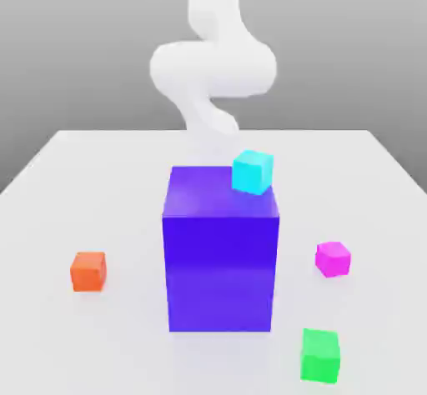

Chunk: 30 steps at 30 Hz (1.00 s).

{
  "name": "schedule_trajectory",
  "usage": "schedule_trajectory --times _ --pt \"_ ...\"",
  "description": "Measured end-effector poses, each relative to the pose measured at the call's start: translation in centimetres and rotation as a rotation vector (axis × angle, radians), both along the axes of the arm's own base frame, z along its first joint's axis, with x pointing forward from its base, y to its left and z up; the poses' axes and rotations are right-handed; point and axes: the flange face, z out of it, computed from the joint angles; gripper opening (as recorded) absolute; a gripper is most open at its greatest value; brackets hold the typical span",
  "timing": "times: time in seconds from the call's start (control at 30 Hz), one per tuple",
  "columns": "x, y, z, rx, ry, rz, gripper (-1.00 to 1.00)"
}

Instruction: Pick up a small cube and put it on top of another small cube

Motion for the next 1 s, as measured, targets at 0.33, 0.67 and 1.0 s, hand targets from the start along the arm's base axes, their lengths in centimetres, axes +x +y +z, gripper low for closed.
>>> schedule_trajectory --times 0.33,0.67,1.0 --pt "2.3 12.6 -20.9 -0.255 0.238 0.622 0.0" --pt "-7.9 20.6 -39.7 -0.521 0.413 1.275 0.0" --pt "-15.2 20.9 -50.4 -0.652 0.484 1.618 0.0"
